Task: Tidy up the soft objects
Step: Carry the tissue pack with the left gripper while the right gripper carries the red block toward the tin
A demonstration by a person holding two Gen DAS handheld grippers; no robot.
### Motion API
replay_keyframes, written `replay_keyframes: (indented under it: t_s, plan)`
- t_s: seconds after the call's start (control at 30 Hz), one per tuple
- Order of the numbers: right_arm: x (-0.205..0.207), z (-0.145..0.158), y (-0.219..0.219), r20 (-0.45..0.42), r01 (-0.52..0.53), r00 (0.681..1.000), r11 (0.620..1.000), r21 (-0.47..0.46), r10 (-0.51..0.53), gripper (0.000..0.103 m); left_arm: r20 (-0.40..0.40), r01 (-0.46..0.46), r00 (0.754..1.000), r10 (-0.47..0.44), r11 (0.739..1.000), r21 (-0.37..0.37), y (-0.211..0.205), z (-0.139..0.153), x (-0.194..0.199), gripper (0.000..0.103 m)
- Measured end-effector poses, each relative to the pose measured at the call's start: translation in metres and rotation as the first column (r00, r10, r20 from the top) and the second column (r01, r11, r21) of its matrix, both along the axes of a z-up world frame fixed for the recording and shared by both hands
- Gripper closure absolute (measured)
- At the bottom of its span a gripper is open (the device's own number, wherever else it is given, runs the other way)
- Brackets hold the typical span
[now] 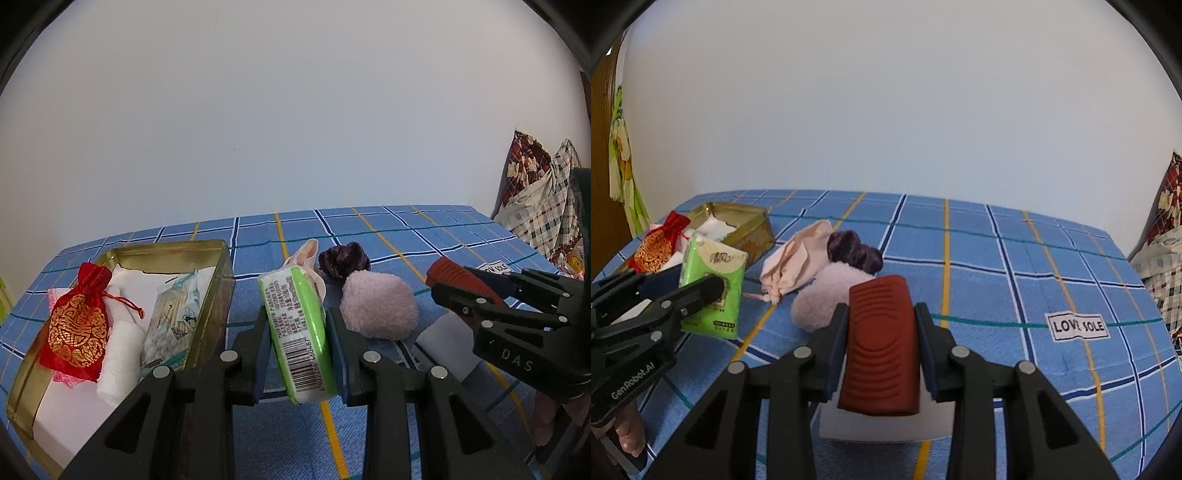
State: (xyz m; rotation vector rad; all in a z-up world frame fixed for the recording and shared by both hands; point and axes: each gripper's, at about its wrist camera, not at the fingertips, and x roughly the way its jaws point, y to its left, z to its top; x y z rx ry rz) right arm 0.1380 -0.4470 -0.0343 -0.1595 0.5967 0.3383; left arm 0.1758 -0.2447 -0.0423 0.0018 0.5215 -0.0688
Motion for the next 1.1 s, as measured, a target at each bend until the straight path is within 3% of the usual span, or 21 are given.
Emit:
replay_keyframes:
  t_s: [0.57, 1.1]
  plan:
    - [-0.023, 0.006, -0.003, 0.157, 0.034, 0.987, 0.996, 0.083, -0.047, 0.068, 0.093, -0.036, 0.995, 0.038, 0.999, -0.021, 0.004, 0.008, -0.022, 0.071]
    - [-0.045, 0.01, 0.01, 0.261, 0.051, 0.963, 0.995, 0.091, -0.073, 0.068, 0.163, -0.062, 0.984, 0.066, 0.998, -0.031, 0.007, 0.013, -0.042, 0.071]
